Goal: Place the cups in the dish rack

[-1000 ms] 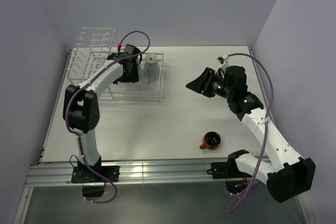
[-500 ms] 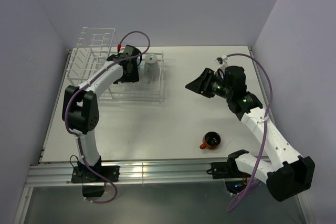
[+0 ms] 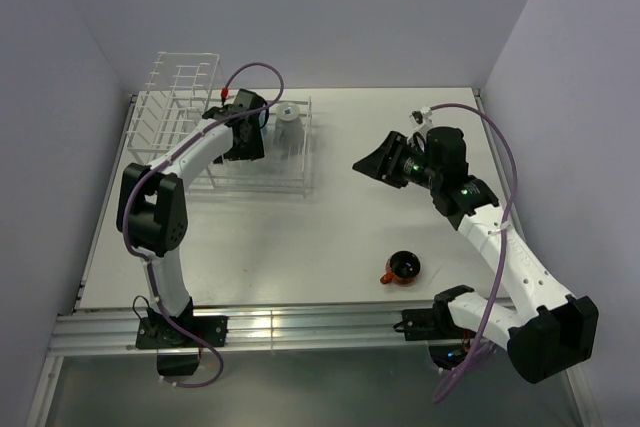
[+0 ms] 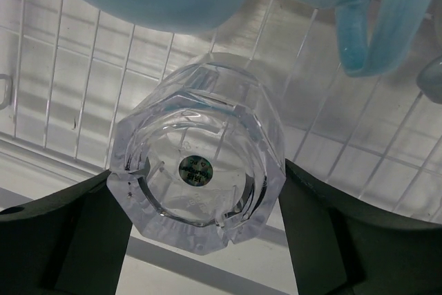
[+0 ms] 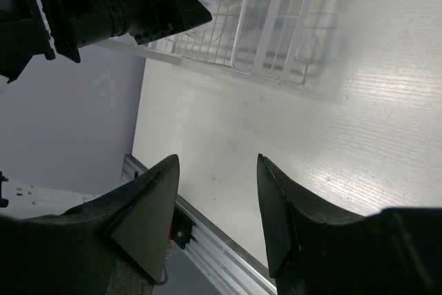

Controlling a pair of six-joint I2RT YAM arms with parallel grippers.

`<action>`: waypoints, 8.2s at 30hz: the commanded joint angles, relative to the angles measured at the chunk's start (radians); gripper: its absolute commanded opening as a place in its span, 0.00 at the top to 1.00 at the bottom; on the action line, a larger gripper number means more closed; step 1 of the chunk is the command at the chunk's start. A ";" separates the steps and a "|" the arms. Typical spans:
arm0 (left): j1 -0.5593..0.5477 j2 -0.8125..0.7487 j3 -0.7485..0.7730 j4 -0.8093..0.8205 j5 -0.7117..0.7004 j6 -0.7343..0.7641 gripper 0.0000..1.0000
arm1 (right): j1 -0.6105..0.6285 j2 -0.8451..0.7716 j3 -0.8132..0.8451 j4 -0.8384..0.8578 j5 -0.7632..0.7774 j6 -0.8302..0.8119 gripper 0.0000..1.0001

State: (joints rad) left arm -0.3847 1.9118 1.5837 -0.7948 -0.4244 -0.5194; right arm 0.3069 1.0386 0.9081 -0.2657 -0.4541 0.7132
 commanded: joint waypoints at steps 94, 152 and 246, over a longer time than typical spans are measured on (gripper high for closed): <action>-0.408 -0.402 -0.042 0.069 -0.073 -0.057 0.01 | 0.348 -0.381 -0.486 -0.484 0.620 0.393 0.55; -0.166 -0.767 -0.587 0.978 0.975 -0.182 0.01 | 0.066 -0.009 -0.161 0.896 -0.308 0.644 1.00; -0.250 -0.680 -0.633 1.186 1.078 -0.197 1.00 | 0.090 0.087 -0.137 0.840 -0.250 0.617 0.56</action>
State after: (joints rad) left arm -0.6254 1.2835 0.9180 0.3618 0.6498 -0.7368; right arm 0.3965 1.1831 0.6952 0.7300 -0.7811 1.4853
